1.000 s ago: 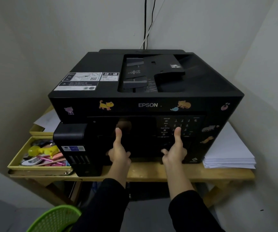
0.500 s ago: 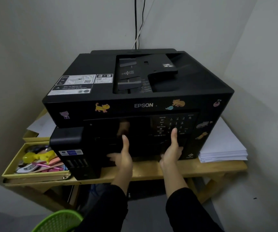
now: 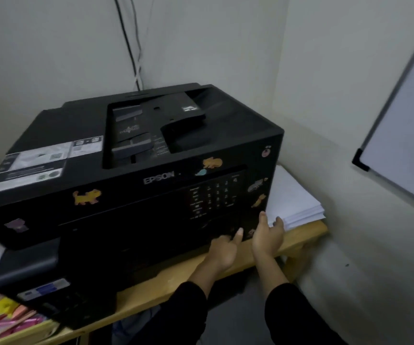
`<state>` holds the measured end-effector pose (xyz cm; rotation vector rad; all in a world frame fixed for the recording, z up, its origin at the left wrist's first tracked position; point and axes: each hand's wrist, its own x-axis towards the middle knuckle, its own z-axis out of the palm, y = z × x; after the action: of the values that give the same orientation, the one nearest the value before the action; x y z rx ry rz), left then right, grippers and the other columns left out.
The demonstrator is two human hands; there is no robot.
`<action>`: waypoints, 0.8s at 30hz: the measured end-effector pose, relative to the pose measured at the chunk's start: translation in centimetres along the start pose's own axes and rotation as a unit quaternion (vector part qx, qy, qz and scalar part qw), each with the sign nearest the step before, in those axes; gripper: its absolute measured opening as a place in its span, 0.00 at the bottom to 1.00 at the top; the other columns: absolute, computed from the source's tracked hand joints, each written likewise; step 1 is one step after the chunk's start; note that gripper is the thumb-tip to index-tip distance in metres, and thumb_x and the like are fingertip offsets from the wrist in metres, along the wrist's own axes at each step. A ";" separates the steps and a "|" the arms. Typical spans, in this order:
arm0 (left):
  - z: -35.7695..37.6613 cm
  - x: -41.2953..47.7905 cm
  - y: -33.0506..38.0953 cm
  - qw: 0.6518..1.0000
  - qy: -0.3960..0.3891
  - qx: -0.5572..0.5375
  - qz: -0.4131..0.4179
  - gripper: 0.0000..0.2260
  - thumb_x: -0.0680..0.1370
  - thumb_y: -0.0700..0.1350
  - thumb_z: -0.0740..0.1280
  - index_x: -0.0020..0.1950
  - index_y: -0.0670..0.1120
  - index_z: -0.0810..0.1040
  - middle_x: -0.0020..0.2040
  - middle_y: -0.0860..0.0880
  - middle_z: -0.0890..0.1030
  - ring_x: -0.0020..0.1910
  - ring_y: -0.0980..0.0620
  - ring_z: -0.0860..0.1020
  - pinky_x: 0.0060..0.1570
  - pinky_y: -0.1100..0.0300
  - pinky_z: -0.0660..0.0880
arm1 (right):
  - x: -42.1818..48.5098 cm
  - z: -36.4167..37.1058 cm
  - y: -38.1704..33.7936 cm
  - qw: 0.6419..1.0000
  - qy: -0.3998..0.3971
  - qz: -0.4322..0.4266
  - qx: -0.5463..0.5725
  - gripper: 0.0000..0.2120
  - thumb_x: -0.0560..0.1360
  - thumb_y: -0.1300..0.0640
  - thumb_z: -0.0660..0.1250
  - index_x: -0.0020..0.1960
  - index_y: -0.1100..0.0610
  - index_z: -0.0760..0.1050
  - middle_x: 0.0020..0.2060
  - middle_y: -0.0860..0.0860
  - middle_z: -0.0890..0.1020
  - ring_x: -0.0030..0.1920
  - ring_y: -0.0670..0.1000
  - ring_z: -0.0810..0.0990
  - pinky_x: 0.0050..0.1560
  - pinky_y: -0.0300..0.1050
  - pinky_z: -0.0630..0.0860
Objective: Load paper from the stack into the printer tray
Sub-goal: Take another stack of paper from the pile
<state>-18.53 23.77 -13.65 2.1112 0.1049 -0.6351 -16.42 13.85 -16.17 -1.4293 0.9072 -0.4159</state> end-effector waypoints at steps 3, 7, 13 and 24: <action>2.2 2.1 2.9 0.998 -0.040 0.026 0.051 0.26 0.81 0.59 0.51 0.67 0.43 0.73 0.66 0.44 0.75 0.63 0.48 0.74 0.64 0.57 0.68 | 4.9 -1.2 -0.9 0.997 0.015 -0.016 -0.072 0.26 0.78 0.57 0.61 0.74 0.63 0.62 0.70 0.61 0.70 0.69 0.60 0.69 0.68 0.53 0.67; 5.8 5.9 7.4 0.994 -0.055 0.037 0.092 0.22 0.83 0.53 0.52 0.60 0.37 0.77 0.60 0.39 0.79 0.58 0.44 0.77 0.50 0.62 0.68 | 12.1 -2.5 -2.4 0.983 0.017 -0.053 -0.175 0.23 0.77 0.60 0.61 0.71 0.64 0.67 0.67 0.62 0.73 0.66 0.62 0.71 0.67 0.52 0.68; 10.0 11.9 13.8 0.991 -0.014 0.119 0.061 0.19 0.83 0.49 0.54 0.70 0.40 0.67 0.70 0.43 0.70 0.67 0.45 0.71 0.66 0.59 0.66 | 21.1 -3.2 -5.7 0.924 -0.032 -0.065 -0.376 0.20 0.76 0.59 0.60 0.67 0.62 0.71 0.66 0.61 0.72 0.66 0.64 0.67 0.64 0.58 0.66; 11.7 18.0 13.2 0.902 0.026 0.415 -0.113 0.24 0.83 0.44 0.51 0.76 0.33 0.52 0.77 0.37 0.52 0.76 0.39 0.52 0.75 0.50 0.54 | 26.9 -1.0 -6.1 0.819 -0.199 0.014 -0.538 0.18 0.79 0.54 0.57 0.65 0.60 0.72 0.69 0.59 0.68 0.70 0.61 0.62 0.71 0.59 0.61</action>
<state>-3.63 3.83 -17.75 2.9742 0.1250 -0.8617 1.04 -7.49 -17.89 -2.4004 0.8215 0.5357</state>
